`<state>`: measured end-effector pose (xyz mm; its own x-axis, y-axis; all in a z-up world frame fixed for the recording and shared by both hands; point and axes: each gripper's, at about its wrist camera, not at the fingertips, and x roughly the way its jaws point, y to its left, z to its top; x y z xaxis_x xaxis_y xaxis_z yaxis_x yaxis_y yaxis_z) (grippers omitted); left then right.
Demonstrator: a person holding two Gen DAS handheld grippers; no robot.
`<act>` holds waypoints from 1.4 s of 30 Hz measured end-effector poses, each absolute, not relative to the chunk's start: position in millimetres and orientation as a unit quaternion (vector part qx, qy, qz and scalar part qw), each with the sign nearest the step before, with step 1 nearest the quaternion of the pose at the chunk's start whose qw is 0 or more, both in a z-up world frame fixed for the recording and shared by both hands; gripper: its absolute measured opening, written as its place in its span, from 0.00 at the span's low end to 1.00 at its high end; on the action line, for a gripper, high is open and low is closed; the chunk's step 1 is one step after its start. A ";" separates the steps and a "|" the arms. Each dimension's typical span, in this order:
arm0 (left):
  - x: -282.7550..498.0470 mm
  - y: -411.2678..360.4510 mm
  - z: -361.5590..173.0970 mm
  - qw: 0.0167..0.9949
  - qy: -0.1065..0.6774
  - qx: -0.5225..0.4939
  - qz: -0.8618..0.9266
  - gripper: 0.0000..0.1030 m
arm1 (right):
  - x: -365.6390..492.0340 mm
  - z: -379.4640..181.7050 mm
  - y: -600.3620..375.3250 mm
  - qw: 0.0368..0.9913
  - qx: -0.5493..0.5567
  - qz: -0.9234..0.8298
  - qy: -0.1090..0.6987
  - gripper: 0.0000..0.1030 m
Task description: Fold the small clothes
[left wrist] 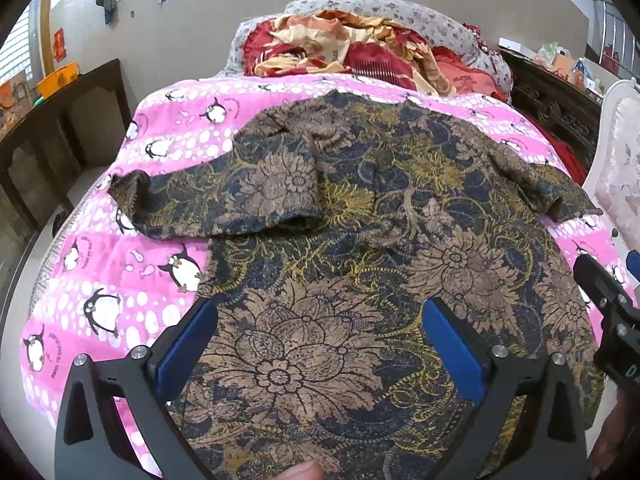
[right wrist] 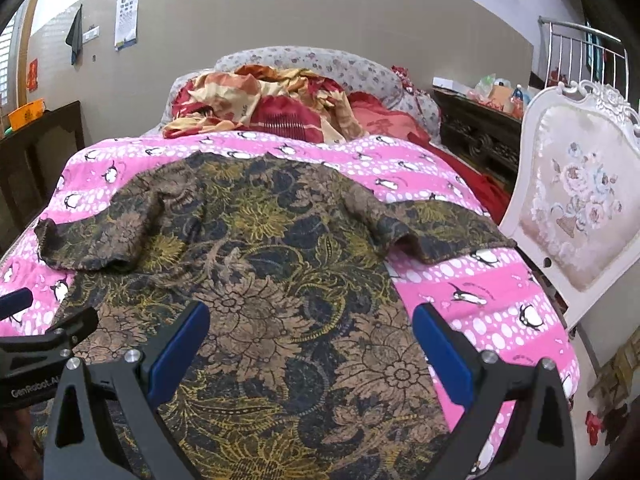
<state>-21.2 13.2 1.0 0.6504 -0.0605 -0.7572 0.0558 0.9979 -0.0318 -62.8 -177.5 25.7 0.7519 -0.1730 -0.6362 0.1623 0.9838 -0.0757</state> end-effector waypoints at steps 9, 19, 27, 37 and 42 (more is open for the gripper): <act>-10.8 1.2 -22.7 0.899 0.436 0.020 -0.034 0.84 | -46.1 2.2 -188.0 0.926 0.004 -0.095 0.367 1.00; 30.1 3.2 -45.9 0.896 0.440 0.051 -0.014 0.84 | -13.5 -28.6 -198.7 0.915 0.000 -0.086 0.395 1.00; 79.4 20.3 -60.9 0.905 0.424 0.039 -0.001 0.84 | 31.3 -50.2 -201.2 0.907 -0.014 -0.085 0.411 1.00; 82.7 33.7 -82.2 0.899 0.438 -0.015 -0.014 0.84 | 54.1 -87.0 -204.2 0.890 0.000 -0.079 0.448 1.00; 84.1 33.9 -82.8 0.897 0.441 -0.015 -0.014 0.84 | 53.7 -90.8 -203.4 0.893 -0.005 -0.080 0.442 1.00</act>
<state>84.1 33.9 -82.8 0.6105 -0.0378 -0.7912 0.0113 0.9992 -0.0389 53.7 -203.4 -90.8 0.5957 -0.1479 -0.7894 0.1390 0.9871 -0.0801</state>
